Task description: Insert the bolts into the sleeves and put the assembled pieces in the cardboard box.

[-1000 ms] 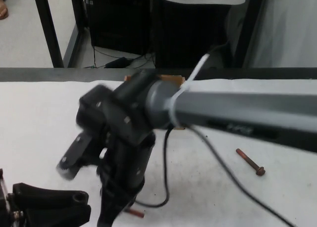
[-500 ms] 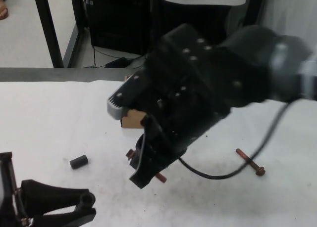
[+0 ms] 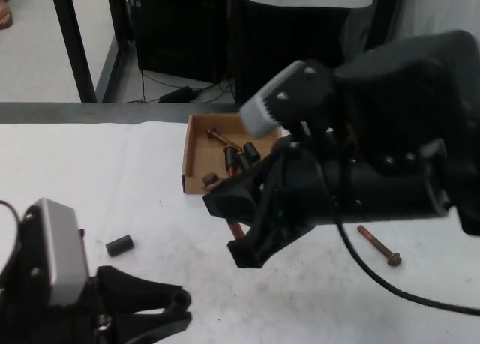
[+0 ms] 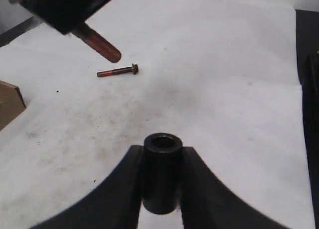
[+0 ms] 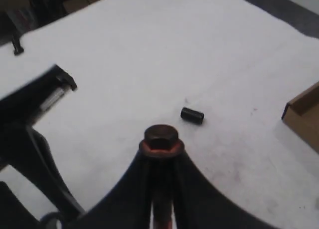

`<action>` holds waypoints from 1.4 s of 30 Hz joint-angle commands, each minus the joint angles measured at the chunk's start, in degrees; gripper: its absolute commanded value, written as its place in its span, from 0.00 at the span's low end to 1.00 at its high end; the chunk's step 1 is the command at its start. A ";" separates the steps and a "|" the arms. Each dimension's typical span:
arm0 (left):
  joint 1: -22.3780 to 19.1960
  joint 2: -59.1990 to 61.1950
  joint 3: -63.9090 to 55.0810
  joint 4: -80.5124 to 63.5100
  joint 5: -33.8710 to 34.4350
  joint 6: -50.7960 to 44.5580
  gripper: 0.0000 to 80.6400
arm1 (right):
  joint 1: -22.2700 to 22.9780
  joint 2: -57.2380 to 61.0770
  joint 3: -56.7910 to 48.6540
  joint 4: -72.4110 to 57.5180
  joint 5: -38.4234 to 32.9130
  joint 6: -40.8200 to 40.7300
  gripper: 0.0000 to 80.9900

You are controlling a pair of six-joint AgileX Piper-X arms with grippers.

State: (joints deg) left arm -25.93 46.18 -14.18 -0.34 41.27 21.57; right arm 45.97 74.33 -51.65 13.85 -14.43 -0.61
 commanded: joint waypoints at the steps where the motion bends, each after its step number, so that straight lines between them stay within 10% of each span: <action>1: -2.04 3.02 -0.22 -6.80 0.48 -2.54 0.01 | -0.24 -3.80 4.35 -9.02 -0.46 3.51 0.00; 13: -6.25 13.61 -0.22 -19.24 -1.01 -11.37 0.01 | -0.31 -6.04 12.32 -27.87 0.05 12.66 0.00; 42: -6.25 13.59 -0.22 -29.11 -5.07 -35.77 0.01 | -0.31 -7.73 12.47 -27.13 -3.94 14.61 0.00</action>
State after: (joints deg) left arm -31.99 59.78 -14.18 -28.30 34.94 -13.46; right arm 45.93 67.41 -39.05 -12.85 -17.85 13.76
